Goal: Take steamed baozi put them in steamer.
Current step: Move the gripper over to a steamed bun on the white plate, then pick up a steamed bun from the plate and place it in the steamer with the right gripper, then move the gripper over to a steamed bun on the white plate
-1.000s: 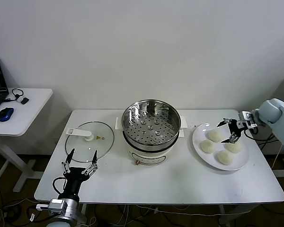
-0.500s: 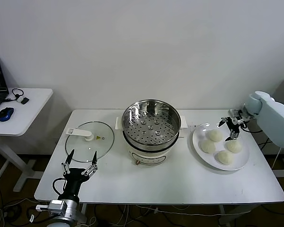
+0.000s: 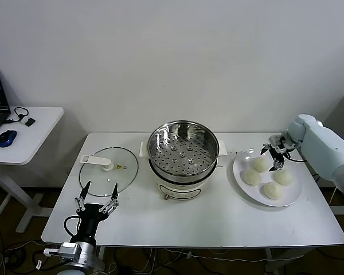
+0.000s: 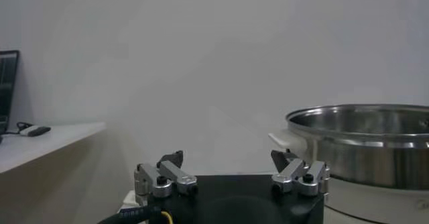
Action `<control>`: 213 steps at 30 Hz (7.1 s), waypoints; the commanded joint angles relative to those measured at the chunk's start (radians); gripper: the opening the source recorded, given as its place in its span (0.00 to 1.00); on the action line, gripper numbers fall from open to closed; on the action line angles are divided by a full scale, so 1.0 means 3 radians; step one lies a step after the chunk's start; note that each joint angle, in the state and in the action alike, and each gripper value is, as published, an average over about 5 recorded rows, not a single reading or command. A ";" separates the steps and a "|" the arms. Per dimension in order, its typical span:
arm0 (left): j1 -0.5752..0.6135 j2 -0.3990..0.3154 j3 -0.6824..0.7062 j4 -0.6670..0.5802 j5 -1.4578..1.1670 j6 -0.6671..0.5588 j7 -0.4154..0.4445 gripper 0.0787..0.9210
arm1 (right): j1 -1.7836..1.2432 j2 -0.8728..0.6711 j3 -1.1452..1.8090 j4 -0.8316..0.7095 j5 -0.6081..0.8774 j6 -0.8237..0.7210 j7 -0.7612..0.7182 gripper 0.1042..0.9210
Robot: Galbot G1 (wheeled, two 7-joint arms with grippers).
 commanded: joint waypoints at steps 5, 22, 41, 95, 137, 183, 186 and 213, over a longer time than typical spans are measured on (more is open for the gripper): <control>0.0025 0.0000 -0.0002 -0.0009 -0.0010 -0.0012 0.0002 0.88 | -0.0075 0.0136 0.0333 -0.0184 -0.0315 0.0078 0.0087 0.88; 0.0093 -0.0014 -0.0002 -0.0019 -0.0047 -0.0036 -0.0011 0.88 | -0.0091 0.0231 0.0427 -0.0300 -0.0442 0.0051 0.0061 0.88; 0.0098 -0.0015 -0.0011 -0.0019 -0.0060 -0.0033 -0.0018 0.88 | -0.0048 0.0034 0.0316 0.0069 -0.0177 0.0010 -0.0041 0.69; 0.0246 -0.0028 -0.0087 -0.0209 -0.0215 -0.0027 -0.0131 0.88 | 0.1564 0.1420 -0.1934 0.1067 0.0741 0.0634 -0.0145 0.70; 0.0271 -0.0028 -0.0044 -0.0230 -0.0519 0.0075 -0.0137 0.88 | 0.0957 0.1563 -0.1117 0.0607 -0.0648 0.1073 0.0007 0.84; 0.0299 -0.0004 -0.0057 -0.0391 -0.0485 0.0200 -0.0120 0.88 | 0.1105 -0.1204 -0.1813 0.1984 0.1897 -0.1177 -0.0300 0.88; 0.0329 -0.0006 -0.0069 -0.0408 -0.0490 0.0191 -0.0123 0.88 | 0.0841 -0.1158 -0.1610 0.1908 0.1765 -0.1189 -0.0292 0.88; 0.0365 -0.0017 -0.0105 -0.0325 -0.0515 0.0147 -0.0130 0.88 | 0.0217 -0.0388 -0.1165 0.1160 0.1389 -0.1013 -0.0247 0.88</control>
